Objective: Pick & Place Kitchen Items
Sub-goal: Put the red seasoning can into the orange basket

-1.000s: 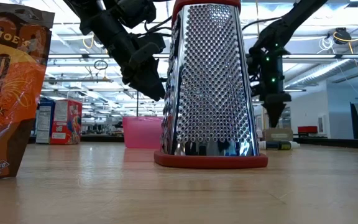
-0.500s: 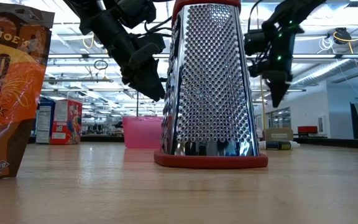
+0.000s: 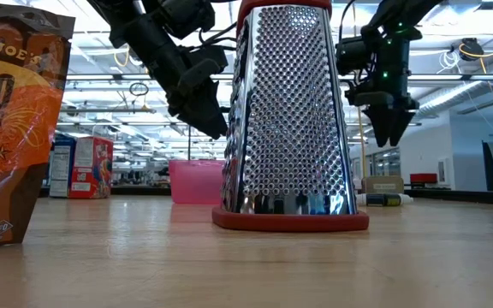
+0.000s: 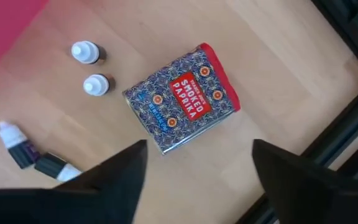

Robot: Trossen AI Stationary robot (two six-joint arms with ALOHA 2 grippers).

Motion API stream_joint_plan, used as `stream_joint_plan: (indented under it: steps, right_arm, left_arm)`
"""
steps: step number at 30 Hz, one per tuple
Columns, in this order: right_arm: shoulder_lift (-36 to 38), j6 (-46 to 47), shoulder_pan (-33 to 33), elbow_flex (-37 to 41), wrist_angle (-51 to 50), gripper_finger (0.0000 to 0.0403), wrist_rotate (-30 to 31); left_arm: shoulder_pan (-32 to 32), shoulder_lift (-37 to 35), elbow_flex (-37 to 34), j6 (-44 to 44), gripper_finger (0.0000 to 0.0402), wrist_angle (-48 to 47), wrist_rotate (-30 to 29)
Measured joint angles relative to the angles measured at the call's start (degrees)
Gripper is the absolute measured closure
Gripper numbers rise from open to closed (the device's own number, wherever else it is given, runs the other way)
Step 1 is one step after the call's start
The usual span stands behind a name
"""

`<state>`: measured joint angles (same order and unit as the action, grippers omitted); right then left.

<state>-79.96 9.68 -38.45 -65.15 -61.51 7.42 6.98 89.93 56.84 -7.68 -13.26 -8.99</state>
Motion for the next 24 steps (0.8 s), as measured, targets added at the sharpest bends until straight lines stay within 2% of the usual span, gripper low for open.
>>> stream_joint_plan:
  steps: [3,7,13,19,24]
  right_arm:
    - [0.0,4.0,0.8,0.9,0.6,0.0077,0.0]
    - [0.0,11.3,1.1,3.1,1.8,0.0058,-0.1]
    - [0.0,20.1,1.1,7.4,8.1,0.0058,-1.9]
    - [0.0,29.2,1.1,8.6,16.3,0.0061,-3.1]
    - [0.0,35.5,1.1,8.7,16.9,0.0058,-3.1]
  left_arm:
    - [0.0,0.0,0.0,0.0,0.0158,0.0,0.0]
    - [0.0,0.0,0.0,0.5,0.0158,0.0,0.0]
    - [0.0,0.0,0.0,1.4,0.0158,0.0,0.0]
    - [0.0,0.0,0.0,2.0,0.0158,0.0,0.0]
    - [0.0,0.0,0.0,2.9,0.0158,-0.1,0.0]
